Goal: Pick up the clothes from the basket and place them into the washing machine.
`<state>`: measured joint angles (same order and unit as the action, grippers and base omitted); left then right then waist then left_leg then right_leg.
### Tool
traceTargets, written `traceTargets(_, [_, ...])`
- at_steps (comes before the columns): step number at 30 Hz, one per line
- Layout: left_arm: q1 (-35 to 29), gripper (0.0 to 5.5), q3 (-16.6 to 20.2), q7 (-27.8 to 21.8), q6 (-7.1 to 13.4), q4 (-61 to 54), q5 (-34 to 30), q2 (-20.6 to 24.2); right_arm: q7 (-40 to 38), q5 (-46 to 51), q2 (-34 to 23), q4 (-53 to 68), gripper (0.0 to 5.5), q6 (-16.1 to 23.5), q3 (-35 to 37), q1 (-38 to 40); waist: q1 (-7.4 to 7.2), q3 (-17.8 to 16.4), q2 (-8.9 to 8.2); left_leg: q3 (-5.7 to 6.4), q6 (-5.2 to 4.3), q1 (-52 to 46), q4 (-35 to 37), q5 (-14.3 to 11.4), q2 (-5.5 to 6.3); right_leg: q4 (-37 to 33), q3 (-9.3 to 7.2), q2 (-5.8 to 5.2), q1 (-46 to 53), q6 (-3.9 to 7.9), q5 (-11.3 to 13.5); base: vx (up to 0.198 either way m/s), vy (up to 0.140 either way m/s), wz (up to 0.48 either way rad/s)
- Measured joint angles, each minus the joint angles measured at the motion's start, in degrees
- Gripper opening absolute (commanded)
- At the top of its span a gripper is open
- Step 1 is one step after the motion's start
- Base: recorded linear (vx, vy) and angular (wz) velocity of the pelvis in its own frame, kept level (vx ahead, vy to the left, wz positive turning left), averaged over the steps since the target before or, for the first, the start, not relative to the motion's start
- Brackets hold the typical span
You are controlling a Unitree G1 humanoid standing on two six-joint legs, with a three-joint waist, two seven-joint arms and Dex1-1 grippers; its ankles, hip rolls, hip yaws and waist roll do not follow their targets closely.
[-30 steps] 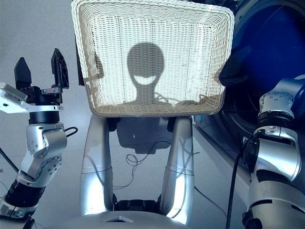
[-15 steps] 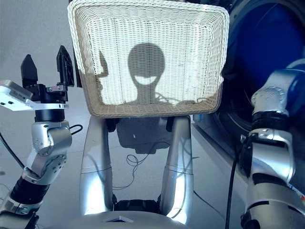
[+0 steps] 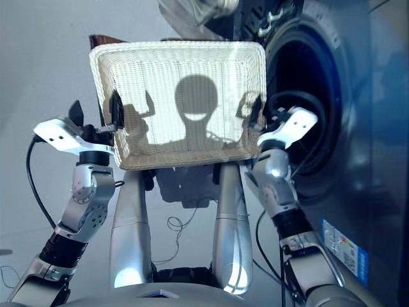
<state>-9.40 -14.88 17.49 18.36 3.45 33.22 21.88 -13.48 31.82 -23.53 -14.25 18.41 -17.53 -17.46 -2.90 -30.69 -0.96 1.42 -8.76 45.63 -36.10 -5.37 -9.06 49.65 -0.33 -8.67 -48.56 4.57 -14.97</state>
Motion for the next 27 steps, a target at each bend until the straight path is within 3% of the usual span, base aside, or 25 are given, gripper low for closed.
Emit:
traceTargets(3, [0.36, 5.5, 0.13, -4.18, -0.18, 11.39, 1.54, -1.98, 3.54, -2.33, 1.33, -5.66, 5.5, -0.96, -0.95, 1.25, -0.15, 0.05, -0.01, -0.09, -0.25, -7.47, 6.2, 1.67, 0.0, -4.67, -1.41, -0.22, 7.13, -0.56, 0.71, 0.129, 0.004, 0.082])
traceTargets(7, [0.18, 5.5, 0.94, -10.49, -1.08, 28.89, 2.32, -5.86, 8.37, -6.39, 1.23, -18.92, 5.5, -4.41, -4.93, 0.69, 0.06, 0.17, 0.1, -0.47, -0.49, -20.78, 18.1, 5.67, 0.06, -13.0, -3.49, -0.37, 19.28, -0.44, 2.05, 0.126, -0.003, 0.107])
traceTargets(9, [1.22, 5.5, 1.42, -12.08, -1.47, 32.69, 2.42, -6.73, 10.25, -8.76, 1.05, -19.3, 5.5, -4.55, -5.27, 2.35, 0.0, 0.36, 0.14, -0.75, -0.58, -24.82, 21.04, 6.37, 0.05, -15.67, -4.06, -0.16, 23.31, -0.16, 2.35, 0.217, 0.051, 0.027])
traceTargets(12, [0.7, 5.5, 2.52, -14.6, -2.44, 41.86, 0.47, -8.05, 12.14, -11.37, 1.83, -26.3, 5.5, -5.77, -3.92, 3.66, -0.28, 0.97, 1.04, -2.04, 0.17, -31.28, 27.66, 8.51, 0.0, -22.63, -4.38, -0.5, 29.7, 0.76, 4.83, 0.262, 0.058, -0.063])
traceTargets(15, [4.07, 5.5, 3.97, -17.62, -2.93, 45.88, -2.27, -8.46, 13.67, -14.88, 1.4, -31.12, 5.5, -6.65, -1.88, 9.88, -0.17, 5.55, 2.18, -3.45, 1.28, -37.19, 33.41, 9.41, 0.19, -31.4, -4.43, -0.6, 36.63, 2.3, 7.6, 0.188, 0.045, -0.109])
traceTargets(17, [6.96, 5.5, 5.1, -19.03, -3.24, 48.51, -3.97, -8.31, 14.64, -16.53, 1.58, -34.06, 5.5, -7.03, -0.96, 14.16, 0.0, 10.17, 2.38, -4.8, 1.98, -39.8, 36.15, 9.55, 0.75, -36.26, -4.23, -0.74, 39.87, 3.14, 9.39, 0.159, 0.044, -0.119])
traceTargets(19, [8.41, 5.5, 6.12, -19.93, -3.74, 51.39, -5.6, -8.31, 15.52, -17.6, 2.19, -37.42, 5.5, -7.42, 0.24, 16.86, -0.04, 13.26, 2.47, -5.13, 2.45, -42.16, 38.05, 9.54, 1.41, -41.08, -4.33, -1.15, 43.55, 3.9, 11.2, 0.133, 0.045, -0.102])
traceTargets(21, [9.59, 5.5, 7.72, -20.63, -4.57, 55.37, -6.46, -8.65, 16.32, -16.9, 3.76, -40.87, 5.5, -8.51, 2.48, 18.99, -0.03, 16.38, 2.17, -6.25, 2.79, -44.93, 40.19, 9.6, 1.78, -45.87, -4.17, -1.34, 47.14, 4.4, 13.02, 0.102, 0.033, -0.149])
traceTargets(27, [12.61, 5.5, 8.31, -22.74, -6.4, 58.55, -10.45, -9.46, 17.43, -15.95, 5.68, -46.49, 5.5, -9.45, 7.15, 20.99, -0.25, 21.62, 1.39, -6.37, 2.86, -47.65, 40.93, 9.12, 2.15, -53.58, -4.65, -1.49, 53.15, 4.67, 16.08, 0.045, 0.017, -0.018])
